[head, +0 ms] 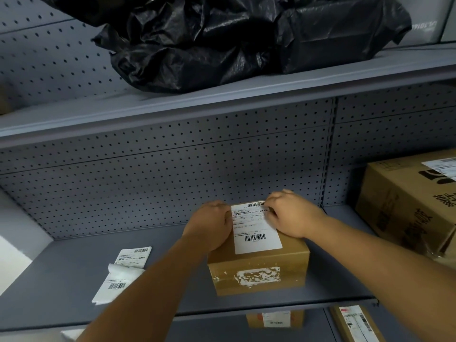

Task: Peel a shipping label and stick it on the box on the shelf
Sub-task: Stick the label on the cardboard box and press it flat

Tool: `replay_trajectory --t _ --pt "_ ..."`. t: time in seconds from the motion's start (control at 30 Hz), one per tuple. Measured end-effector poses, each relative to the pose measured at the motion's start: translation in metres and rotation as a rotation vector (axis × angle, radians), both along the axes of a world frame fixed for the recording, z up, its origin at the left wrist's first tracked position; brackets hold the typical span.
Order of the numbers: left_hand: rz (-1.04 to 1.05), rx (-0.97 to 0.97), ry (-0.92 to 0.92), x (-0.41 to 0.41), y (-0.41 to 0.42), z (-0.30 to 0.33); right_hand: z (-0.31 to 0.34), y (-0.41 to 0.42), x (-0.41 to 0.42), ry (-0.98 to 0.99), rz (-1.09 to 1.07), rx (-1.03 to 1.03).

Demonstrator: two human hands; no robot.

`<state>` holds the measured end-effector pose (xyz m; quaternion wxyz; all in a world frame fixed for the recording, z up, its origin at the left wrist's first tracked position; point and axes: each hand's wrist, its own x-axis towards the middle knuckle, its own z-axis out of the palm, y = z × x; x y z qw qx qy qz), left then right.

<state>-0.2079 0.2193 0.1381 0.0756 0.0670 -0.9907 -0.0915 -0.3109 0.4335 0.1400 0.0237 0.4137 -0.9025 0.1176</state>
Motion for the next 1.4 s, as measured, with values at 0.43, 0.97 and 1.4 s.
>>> replay_trajectory --t 0.43,0.97,1.4 --pt "-0.098 0.036 -0.016 0.014 0.016 -0.001 -0.003 -0.001 0.012 -0.035 0.157 0.002" --pt "-0.167 0.136 0.037 0.029 0.034 -0.001 0.001 0.006 0.031 -0.071 0.235 0.009" --pt "-0.062 0.120 0.082 0.046 0.014 -0.007 -0.002 0.035 0.017 -0.051 0.213 0.021"
